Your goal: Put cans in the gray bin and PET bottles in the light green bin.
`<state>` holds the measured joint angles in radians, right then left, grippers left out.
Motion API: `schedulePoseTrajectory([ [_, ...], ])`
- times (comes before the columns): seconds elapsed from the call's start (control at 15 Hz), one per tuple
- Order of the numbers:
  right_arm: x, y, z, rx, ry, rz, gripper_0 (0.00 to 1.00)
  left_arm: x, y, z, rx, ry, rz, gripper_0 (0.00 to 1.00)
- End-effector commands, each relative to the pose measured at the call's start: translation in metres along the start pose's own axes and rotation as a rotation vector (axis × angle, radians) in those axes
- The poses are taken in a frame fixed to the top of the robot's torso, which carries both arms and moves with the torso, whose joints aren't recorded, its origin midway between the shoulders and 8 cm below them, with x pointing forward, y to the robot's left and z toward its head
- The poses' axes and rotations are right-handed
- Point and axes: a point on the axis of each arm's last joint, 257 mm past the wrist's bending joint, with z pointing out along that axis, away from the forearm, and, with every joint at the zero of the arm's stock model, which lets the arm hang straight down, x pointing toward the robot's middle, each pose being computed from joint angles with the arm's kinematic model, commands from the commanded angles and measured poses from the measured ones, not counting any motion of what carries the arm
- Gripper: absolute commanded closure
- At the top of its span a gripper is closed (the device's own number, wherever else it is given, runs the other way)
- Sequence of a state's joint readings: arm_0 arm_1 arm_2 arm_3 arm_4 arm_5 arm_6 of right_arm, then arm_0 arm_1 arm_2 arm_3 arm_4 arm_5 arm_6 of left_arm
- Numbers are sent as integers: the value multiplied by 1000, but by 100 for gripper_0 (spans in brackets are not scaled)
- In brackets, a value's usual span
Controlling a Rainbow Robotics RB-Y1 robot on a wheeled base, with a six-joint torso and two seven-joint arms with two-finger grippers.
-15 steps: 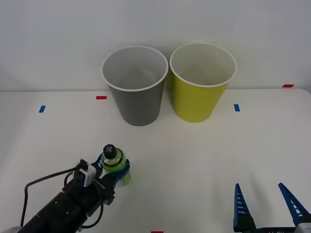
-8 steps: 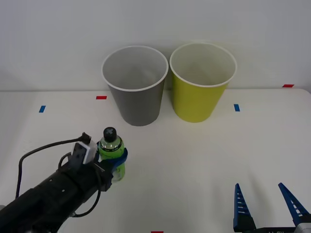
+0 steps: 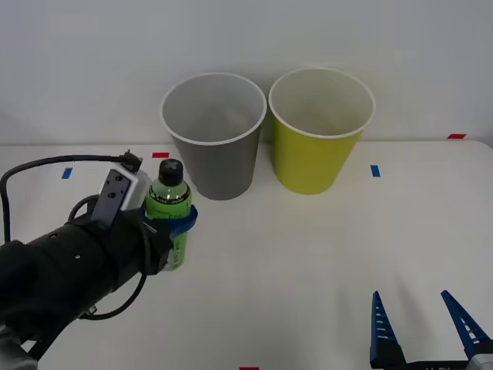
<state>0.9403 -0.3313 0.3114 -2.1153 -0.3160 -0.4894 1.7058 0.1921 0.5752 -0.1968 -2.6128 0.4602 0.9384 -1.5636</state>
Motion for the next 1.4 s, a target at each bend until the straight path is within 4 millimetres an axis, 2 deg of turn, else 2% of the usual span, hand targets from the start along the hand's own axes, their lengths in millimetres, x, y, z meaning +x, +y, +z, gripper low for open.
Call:
schedulePoseTrajectory([
  [0.07,0,0,0,0,0,0,0,-29,12,0,10,-20,5,99],
  [0.2,0,0,0,0,0,0,0,-50,21,-3,19,-26,13,99],
  [0.27,0,0,0,0,0,0,0,-68,22,-5,33,-37,23,99],
  [0.4,0,0,0,0,0,0,0,-84,25,-7,40,-17,79,99],
  [0.6,0,0,0,0,0,0,0,-131,18,-10,92,-80,106,99],
  [0.8,0,0,0,0,0,0,0,-170,23,10,118,-122,109,99],
  [0.87,0,0,0,0,0,0,0,-192,22,20,124,-136,126,99],
  [0.93,0,0,0,0,0,0,0,-206,22,29,123,-138,138,99],
  [1.07,0,0,0,0,0,0,0,-232,13,48,125,-142,153,99],
  [1.27,0,0,0,0,0,0,0,-261,-7,76,127,-161,146,99],
  [1.4,0,0,0,0,0,0,0,-274,-12,107,154,-177,111,99],
])
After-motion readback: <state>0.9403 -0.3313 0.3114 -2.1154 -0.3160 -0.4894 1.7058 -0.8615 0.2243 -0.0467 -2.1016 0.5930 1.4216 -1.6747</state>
